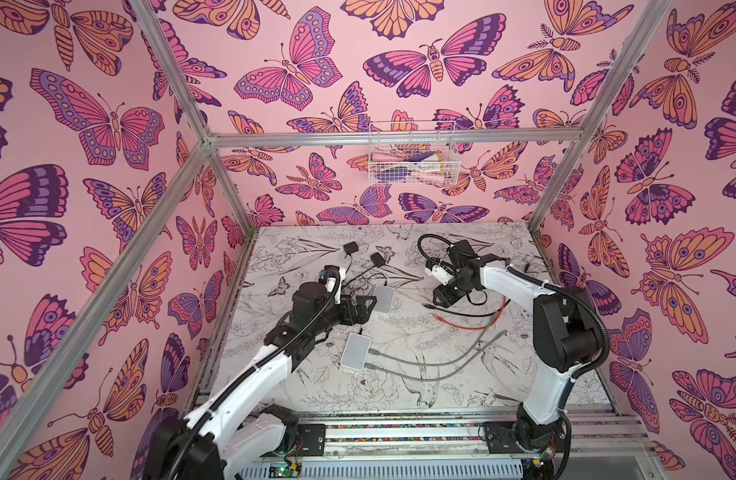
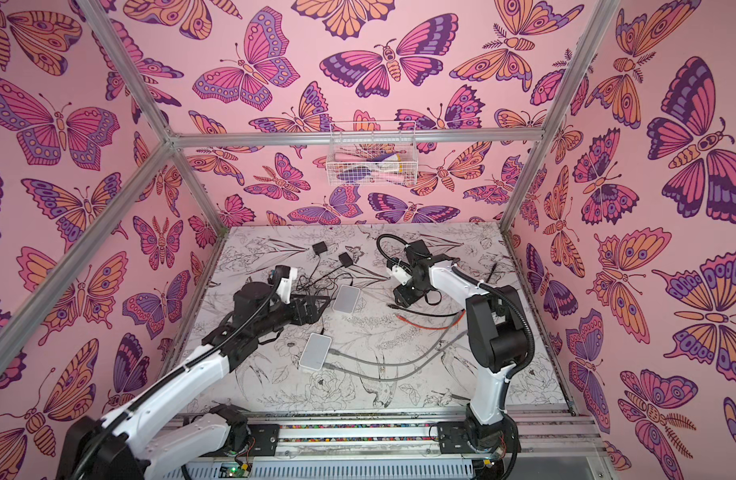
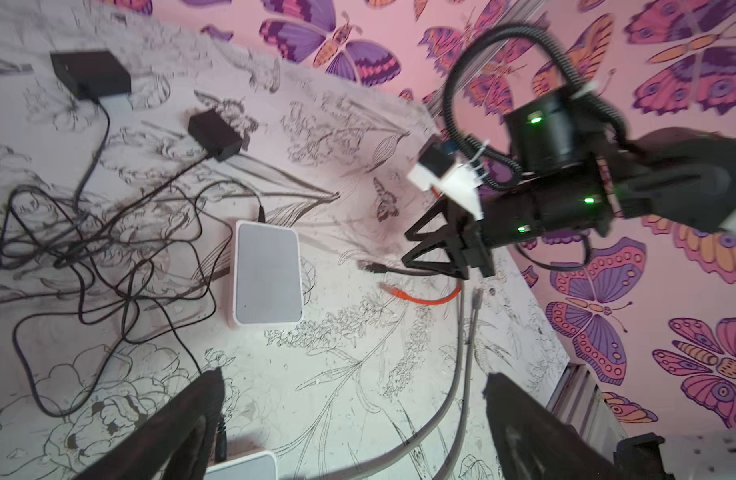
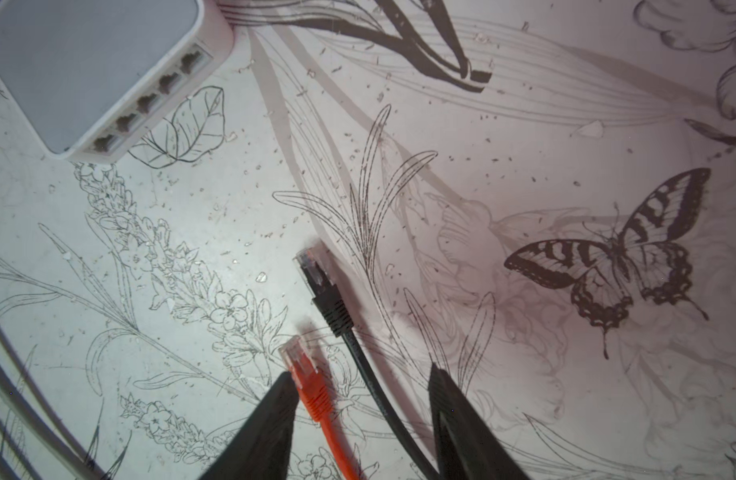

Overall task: Insert the plug into the switch port
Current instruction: 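Reach the right gripper down to the black ethernet plug while the left gripper lifts away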

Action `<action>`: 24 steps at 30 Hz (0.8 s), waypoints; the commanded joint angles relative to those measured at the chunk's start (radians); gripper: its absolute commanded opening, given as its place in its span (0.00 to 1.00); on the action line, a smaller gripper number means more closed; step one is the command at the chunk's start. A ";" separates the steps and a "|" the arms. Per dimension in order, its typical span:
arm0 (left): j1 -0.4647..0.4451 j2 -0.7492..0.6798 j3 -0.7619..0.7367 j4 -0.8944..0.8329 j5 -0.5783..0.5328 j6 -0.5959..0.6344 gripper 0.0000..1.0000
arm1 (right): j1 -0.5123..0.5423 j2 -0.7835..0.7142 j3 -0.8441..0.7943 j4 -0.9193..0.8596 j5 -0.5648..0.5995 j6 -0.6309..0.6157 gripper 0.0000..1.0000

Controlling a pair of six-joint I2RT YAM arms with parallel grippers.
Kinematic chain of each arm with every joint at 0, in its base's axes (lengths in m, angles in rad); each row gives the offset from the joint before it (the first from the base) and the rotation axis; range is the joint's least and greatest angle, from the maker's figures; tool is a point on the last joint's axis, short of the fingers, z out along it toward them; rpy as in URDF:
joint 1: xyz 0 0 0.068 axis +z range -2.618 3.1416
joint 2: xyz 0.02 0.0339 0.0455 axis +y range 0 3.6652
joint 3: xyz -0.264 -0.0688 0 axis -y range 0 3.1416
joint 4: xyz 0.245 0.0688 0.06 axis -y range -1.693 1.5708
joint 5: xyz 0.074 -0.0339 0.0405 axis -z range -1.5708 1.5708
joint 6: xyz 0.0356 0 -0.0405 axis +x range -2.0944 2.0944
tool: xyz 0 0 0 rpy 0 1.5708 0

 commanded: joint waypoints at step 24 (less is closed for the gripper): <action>0.064 -0.073 -0.103 0.023 0.027 -0.088 0.91 | 0.015 0.016 -0.061 -0.012 0.105 -0.018 0.42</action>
